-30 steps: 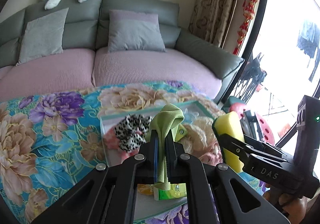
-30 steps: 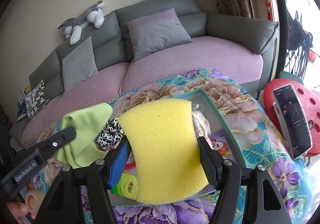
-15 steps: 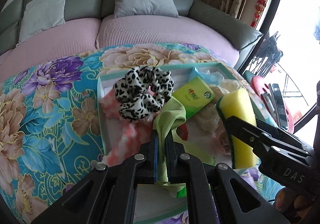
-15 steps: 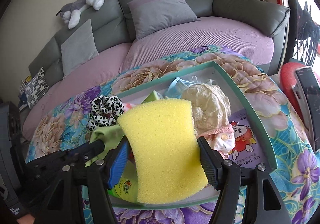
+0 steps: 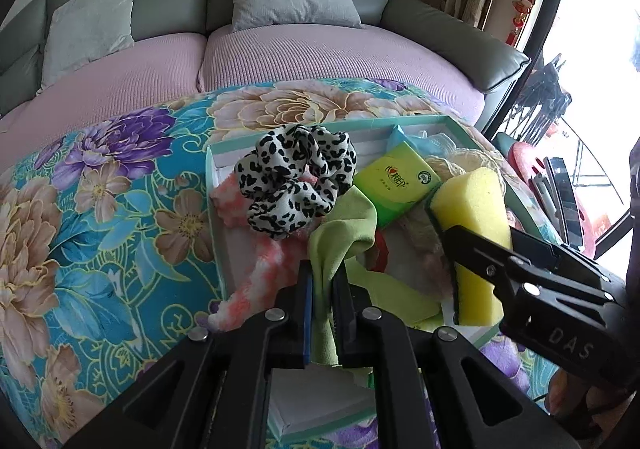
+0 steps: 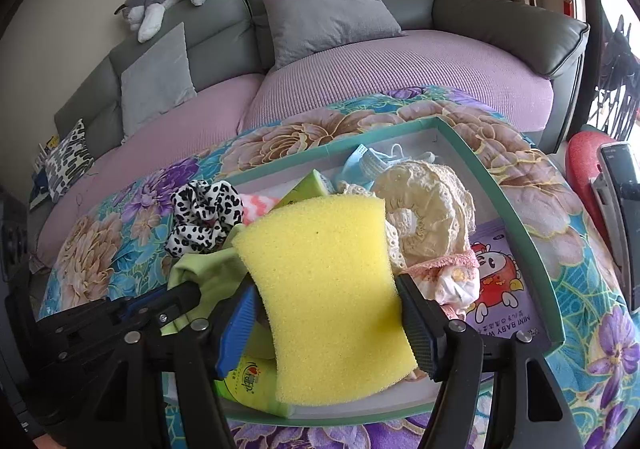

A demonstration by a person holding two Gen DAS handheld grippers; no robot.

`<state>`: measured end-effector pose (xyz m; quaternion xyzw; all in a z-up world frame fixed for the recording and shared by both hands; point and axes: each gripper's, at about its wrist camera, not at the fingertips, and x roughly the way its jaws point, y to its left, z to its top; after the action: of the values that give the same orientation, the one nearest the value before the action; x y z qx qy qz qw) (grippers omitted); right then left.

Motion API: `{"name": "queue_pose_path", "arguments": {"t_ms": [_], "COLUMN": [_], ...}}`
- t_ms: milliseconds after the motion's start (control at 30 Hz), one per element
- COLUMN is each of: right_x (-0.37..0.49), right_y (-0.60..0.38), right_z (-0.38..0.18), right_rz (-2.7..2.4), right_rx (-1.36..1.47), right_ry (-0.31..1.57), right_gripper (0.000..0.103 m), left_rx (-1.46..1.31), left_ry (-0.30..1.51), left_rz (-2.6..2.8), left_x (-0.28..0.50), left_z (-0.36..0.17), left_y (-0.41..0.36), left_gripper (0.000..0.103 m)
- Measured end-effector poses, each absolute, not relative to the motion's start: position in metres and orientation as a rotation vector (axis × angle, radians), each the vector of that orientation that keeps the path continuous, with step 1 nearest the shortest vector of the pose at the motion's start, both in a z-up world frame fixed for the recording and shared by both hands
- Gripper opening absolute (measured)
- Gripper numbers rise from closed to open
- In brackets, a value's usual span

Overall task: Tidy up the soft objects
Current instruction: 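Carry the green cloth and yellow sponge into the tray and open both tools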

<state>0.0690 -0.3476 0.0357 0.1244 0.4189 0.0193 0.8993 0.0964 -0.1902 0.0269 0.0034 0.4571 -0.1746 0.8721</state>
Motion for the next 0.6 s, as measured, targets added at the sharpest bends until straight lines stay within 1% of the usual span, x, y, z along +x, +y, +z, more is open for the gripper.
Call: {"name": "queue_pose_path", "arguments": {"t_ms": [67,133,200,333,400,500,567,600], "right_x": [0.069,0.068,0.067,0.066,0.064,0.063,0.062,0.062], "right_y": [-0.347,-0.345,-0.344,-0.343,-0.341,-0.337,-0.333,-0.332], "right_z": [0.036,0.037,0.038,0.040,0.042,0.044,0.044,0.044], "right_rz": [0.041,0.042,0.038,0.027,0.024,0.021,0.011,0.007], "right_rx": [0.254,0.244,0.235,0.219,0.205,0.178,0.158,0.153], "right_ry": [0.868,0.870,0.869,0.876,0.878,0.888,0.898,0.900], "right_gripper": [0.071,0.071,0.071,0.080,0.083,0.083,0.087,0.094], "left_rx": [0.026,0.035,0.029,0.020,0.007,-0.006,-0.011,-0.014], "left_ry": [0.961,0.951,0.927,0.883,0.871,0.868,0.867,0.864], "left_rz": [-0.354,-0.335,-0.327,-0.302,-0.279,-0.238,-0.217,-0.208], "left_x": [0.093,0.088,0.083,0.075,0.074,0.073,0.072,0.071], "left_z": [0.029,0.035,0.043,0.057,0.060,0.060,0.060,0.060], "left_y": [-0.188,-0.182,-0.177,-0.167,-0.160,-0.151,-0.147,-0.144], "left_gripper": [0.017,0.028,0.033,0.048,0.053,0.060,0.062,0.062]}}
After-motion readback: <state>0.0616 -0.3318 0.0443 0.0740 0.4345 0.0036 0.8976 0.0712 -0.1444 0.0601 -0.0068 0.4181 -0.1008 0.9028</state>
